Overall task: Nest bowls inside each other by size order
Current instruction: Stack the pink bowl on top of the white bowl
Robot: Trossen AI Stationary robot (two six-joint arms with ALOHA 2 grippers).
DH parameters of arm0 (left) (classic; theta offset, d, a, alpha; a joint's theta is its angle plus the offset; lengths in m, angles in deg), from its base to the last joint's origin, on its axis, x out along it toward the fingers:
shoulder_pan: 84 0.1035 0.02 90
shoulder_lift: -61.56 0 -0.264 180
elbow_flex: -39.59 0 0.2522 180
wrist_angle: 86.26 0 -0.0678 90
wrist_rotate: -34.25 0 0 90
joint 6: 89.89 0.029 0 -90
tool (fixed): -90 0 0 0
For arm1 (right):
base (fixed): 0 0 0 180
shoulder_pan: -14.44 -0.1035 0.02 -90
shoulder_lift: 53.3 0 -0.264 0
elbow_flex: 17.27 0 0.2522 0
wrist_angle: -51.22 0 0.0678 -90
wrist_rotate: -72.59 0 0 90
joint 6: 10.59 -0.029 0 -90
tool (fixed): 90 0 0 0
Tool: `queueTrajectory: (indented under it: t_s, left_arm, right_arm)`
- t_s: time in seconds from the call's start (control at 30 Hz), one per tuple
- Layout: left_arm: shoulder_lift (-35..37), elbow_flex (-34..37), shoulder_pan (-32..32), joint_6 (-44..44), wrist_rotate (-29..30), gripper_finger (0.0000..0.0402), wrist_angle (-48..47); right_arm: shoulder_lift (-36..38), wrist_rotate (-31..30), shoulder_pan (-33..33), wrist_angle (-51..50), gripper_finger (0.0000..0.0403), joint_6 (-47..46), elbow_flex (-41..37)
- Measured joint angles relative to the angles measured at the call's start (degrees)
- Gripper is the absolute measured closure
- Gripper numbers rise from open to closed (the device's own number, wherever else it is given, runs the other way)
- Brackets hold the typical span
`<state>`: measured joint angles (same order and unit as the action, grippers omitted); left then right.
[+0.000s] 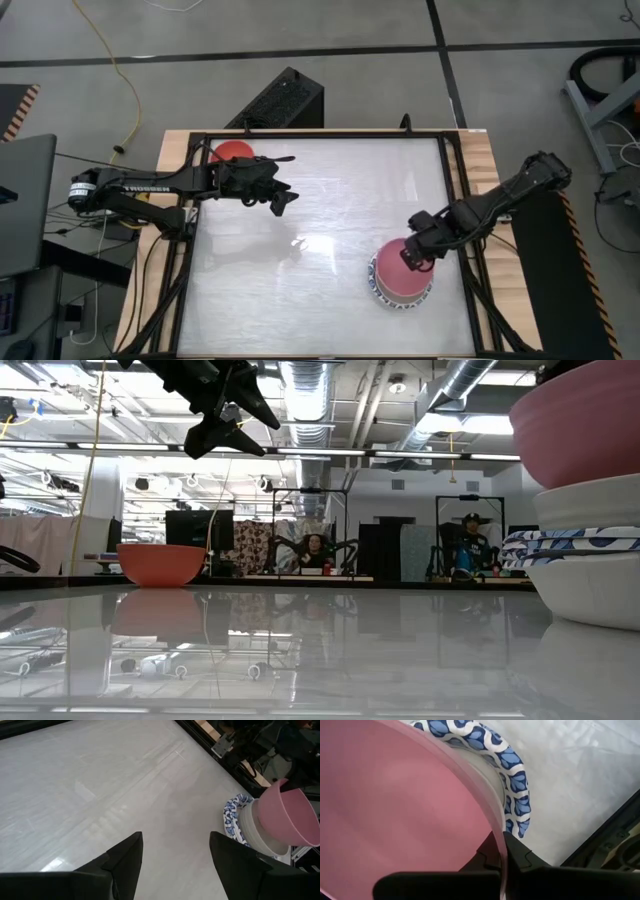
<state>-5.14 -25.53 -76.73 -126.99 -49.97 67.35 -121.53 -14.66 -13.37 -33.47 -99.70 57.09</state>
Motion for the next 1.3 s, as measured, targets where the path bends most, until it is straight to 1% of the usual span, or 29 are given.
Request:
queueTrajectory:
  t_s: [0.23,0.5,0.93,1.07,1.2,1.3]
  left_arm:
    - [0.0,0.0,0.0,0.0,0.0,0.0183,0.0]
    - [0.0,0.0,0.0,0.0,0.0,0.0183,0.0]
    - [0.0,0.0,0.0,0.0,0.0,0.0183,0.0]
    - [0.0,0.0,0.0,0.0,0.0,0.0183,0.0]
    - [0.0,0.0,0.0,0.0,0.0,0.0183,0.0]
    - [0.0,0.0,0.0,0.0,0.1,0.0183,0.0]
  right_arm:
    - [0.0,-1.4,-1.8,0.0,0.0392,-1.5,0.0]
    - [-0.4,-4.0,-2.6,1.5,0.0392,-1.1,0.0]
    - [-0.4,-6.3,-5.1,1.2,0.0392,-1.3,0.0]
    - [-0.4,-6.1,-5.2,1.0,0.0392,-1.1,-0.5]
    - [-0.3,-3.8,-5.2,4.4,0.0392,-1.5,-4.0]
    - [-0.3,-3.1,-4.6,6.5,0.0392,-1.1,-4.5]
